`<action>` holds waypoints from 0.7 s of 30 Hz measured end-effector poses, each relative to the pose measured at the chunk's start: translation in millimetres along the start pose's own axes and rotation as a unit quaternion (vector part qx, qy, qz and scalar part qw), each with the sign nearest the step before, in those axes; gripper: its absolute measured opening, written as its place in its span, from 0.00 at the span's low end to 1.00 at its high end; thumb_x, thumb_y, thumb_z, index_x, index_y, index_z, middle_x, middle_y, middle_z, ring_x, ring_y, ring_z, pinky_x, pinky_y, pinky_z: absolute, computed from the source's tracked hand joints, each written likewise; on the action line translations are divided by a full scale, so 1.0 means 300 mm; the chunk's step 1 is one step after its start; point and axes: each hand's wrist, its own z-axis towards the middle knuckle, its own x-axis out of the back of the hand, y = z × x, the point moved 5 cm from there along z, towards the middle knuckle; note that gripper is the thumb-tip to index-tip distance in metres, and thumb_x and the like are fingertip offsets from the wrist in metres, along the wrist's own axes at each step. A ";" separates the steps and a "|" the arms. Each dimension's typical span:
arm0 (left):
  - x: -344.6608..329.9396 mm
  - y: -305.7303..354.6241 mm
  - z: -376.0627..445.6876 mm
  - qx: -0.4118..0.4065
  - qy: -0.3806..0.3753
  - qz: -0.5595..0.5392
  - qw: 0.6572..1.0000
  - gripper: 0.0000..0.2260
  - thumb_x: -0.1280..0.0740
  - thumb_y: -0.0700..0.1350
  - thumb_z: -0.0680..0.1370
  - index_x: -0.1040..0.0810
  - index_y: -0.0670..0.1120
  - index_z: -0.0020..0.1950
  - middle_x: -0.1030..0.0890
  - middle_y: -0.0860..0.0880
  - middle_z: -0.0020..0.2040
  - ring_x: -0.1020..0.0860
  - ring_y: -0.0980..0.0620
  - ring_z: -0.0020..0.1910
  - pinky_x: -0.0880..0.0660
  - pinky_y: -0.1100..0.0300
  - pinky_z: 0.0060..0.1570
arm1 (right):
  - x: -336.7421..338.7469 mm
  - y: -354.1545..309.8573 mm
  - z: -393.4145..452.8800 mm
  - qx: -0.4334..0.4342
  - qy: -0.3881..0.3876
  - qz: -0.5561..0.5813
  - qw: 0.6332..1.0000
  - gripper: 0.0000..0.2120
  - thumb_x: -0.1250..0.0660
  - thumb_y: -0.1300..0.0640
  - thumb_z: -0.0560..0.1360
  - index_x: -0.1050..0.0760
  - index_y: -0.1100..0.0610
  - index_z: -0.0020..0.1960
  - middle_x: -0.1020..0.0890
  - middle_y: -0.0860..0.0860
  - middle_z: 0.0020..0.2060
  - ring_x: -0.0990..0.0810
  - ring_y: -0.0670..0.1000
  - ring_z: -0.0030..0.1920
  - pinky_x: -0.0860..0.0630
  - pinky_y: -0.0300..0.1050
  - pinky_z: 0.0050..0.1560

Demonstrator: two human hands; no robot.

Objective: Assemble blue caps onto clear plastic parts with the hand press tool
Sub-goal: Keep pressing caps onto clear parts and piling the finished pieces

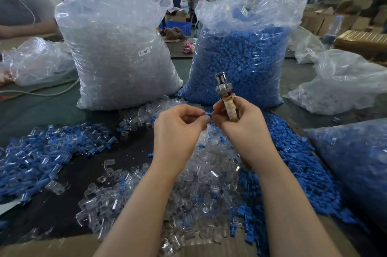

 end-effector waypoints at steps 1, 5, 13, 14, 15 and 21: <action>0.001 -0.002 0.001 0.003 0.002 -0.006 1.000 0.05 0.24 0.41 0.72 0.17 0.51 0.39 0.16 0.53 0.33 0.16 0.56 0.35 0.18 0.52 0.47 | 0.000 -0.002 -0.001 0.002 -0.004 0.001 1.000 0.07 0.28 0.61 0.74 0.22 0.49 0.44 0.17 0.45 0.37 0.20 0.43 0.38 0.22 0.38 0.41; 0.003 -0.017 0.006 0.045 0.002 -0.077 0.996 0.04 0.25 0.38 0.73 0.17 0.46 0.41 0.15 0.49 0.34 0.15 0.52 0.36 0.18 0.53 0.47 | 0.005 0.002 -0.008 0.000 -0.050 -0.007 0.999 0.06 0.30 0.61 0.76 0.22 0.50 0.45 0.17 0.41 0.35 0.19 0.39 0.38 0.25 0.31 0.39; 0.018 -0.011 0.012 0.050 0.013 -0.196 0.979 0.06 0.29 0.32 0.74 0.19 0.43 0.42 0.15 0.48 0.34 0.15 0.52 0.35 0.20 0.65 0.39 | -0.011 0.038 -0.027 -0.052 -0.165 -0.065 0.983 0.05 0.30 0.62 0.74 0.22 0.52 0.46 0.18 0.53 0.40 0.22 0.49 0.40 0.24 0.51 0.47; 0.018 -0.010 0.013 0.047 0.013 -0.198 0.979 0.06 0.29 0.32 0.75 0.19 0.43 0.42 0.15 0.48 0.34 0.16 0.52 0.35 0.21 0.65 0.39 | -0.015 0.039 -0.027 -0.053 -0.172 -0.066 0.981 0.05 0.30 0.61 0.74 0.22 0.52 0.46 0.18 0.53 0.40 0.22 0.49 0.41 0.24 0.52 0.47; 0.019 -0.008 0.013 0.044 0.013 -0.200 0.979 0.06 0.29 0.32 0.75 0.19 0.43 0.42 0.15 0.48 0.34 0.16 0.52 0.35 0.21 0.66 0.39 | -0.018 0.040 -0.027 -0.054 -0.177 -0.065 0.981 0.05 0.30 0.61 0.74 0.22 0.52 0.46 0.19 0.50 0.39 0.23 0.49 0.40 0.24 0.52 0.47; 0.021 -0.004 0.014 0.039 0.018 -0.207 0.977 0.06 0.30 0.32 0.75 0.19 0.42 0.42 0.16 0.49 0.33 0.16 0.53 0.35 0.21 0.66 0.39 | -0.029 0.034 -0.030 -0.050 -0.185 -0.075 0.979 0.04 0.30 0.57 0.72 0.23 0.52 0.47 0.19 0.49 0.39 0.22 0.51 0.42 0.23 0.56 0.51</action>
